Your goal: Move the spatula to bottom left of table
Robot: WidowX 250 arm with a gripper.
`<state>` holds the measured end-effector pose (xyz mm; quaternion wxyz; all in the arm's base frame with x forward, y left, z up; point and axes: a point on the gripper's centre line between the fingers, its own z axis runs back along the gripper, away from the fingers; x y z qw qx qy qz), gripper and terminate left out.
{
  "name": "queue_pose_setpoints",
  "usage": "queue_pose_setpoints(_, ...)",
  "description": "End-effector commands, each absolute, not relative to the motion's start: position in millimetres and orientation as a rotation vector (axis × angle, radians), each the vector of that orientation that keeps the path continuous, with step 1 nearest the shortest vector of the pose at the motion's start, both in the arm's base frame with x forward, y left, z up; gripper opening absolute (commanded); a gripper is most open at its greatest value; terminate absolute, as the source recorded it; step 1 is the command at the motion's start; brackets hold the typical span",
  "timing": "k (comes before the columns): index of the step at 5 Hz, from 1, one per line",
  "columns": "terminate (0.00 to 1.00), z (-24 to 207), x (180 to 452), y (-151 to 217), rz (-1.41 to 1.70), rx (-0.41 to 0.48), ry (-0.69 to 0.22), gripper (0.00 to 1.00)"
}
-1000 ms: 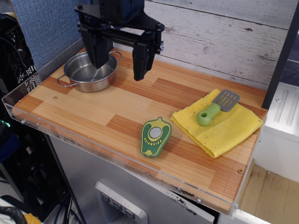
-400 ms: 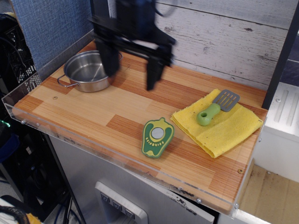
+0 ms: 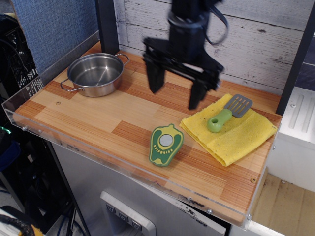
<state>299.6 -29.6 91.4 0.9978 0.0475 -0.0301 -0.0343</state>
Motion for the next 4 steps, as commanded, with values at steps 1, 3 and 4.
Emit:
queue_pose_setpoints(1, 0.0, 62.2, 332.5, -51.6, -0.114, 0.083, -0.064, 1.0)
queue_pose_setpoints(3, 0.0, 40.6, 348.7, -65.6, -0.122, 0.085, -0.045, 1.0)
queue_pose_setpoints(4, 0.0, 36.9, 350.9, -69.5, -0.12, 0.079, -0.046, 1.0)
